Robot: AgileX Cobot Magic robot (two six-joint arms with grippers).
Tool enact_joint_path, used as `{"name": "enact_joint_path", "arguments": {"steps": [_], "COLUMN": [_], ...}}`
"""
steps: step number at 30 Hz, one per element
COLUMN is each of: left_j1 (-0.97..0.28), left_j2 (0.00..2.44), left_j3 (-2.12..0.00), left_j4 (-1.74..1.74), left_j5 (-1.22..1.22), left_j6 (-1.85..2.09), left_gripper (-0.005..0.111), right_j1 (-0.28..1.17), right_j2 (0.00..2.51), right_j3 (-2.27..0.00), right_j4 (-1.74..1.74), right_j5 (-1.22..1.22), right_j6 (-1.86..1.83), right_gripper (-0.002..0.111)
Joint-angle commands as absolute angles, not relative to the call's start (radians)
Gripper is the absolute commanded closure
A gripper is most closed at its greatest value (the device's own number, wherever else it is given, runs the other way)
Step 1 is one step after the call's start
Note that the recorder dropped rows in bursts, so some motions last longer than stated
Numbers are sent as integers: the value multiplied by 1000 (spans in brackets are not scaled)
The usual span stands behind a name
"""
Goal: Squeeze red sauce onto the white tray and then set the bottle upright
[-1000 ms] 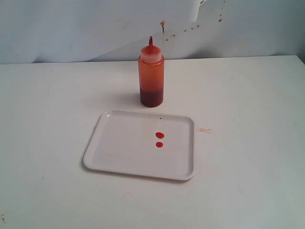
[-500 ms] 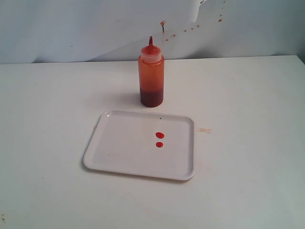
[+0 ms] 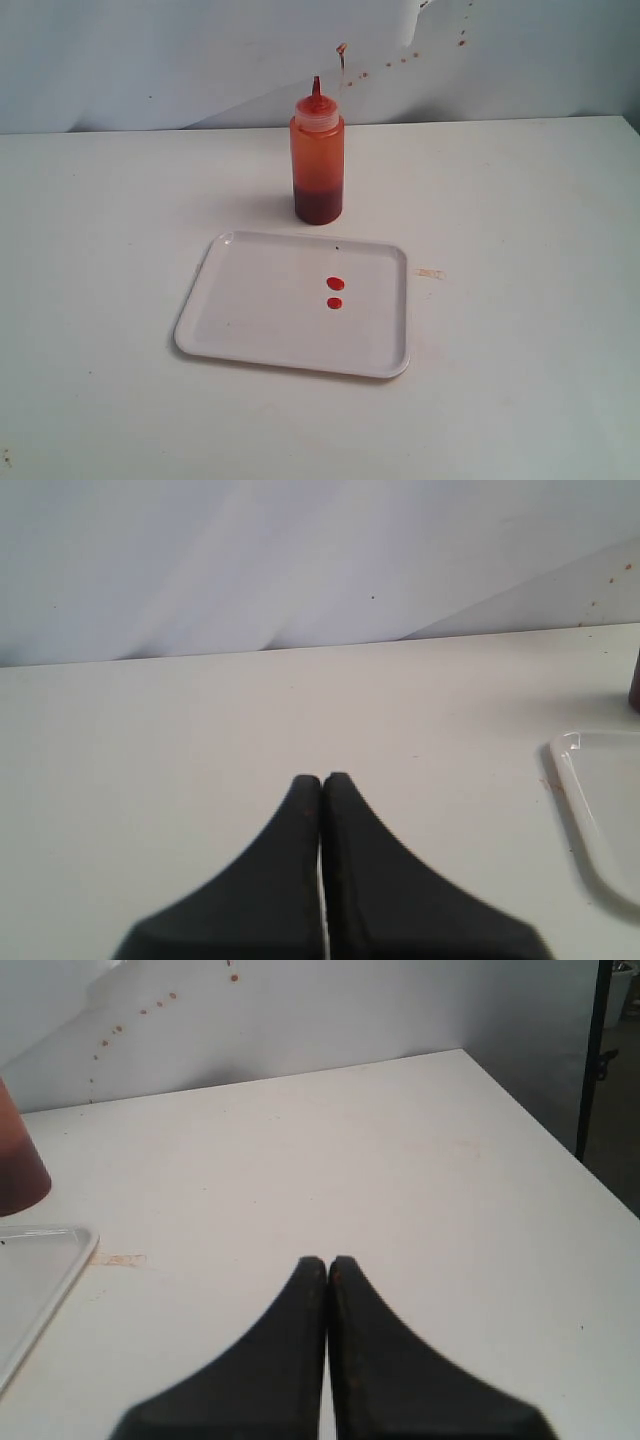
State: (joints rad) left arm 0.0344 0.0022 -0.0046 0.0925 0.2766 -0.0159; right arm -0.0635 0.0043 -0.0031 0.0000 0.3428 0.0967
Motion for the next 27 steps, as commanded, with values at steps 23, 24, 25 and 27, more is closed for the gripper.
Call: {"name": "enact_joint_path", "arguments": {"steps": [23,24,25,27], "left_j1": [31,31,31,31], "left_j2": [0,0,0,0], "left_j3": [0,0,0,0], "left_j4": [92,92,92,92], "left_j5": [267,267,267,267], "left_j6": [-18,-18,-18,-18], "left_gripper": [107,107,107,107], "right_j1": [-70,-70,-70,-70], "right_j2": [0,0,0,0], "right_j3": [0,0,0,0], "right_j4": [-132,-132,-132,-132], "right_j5": [333,333,333,333], "right_j6": [98,98,98,98], "right_gripper": [108,108,108,108]}}
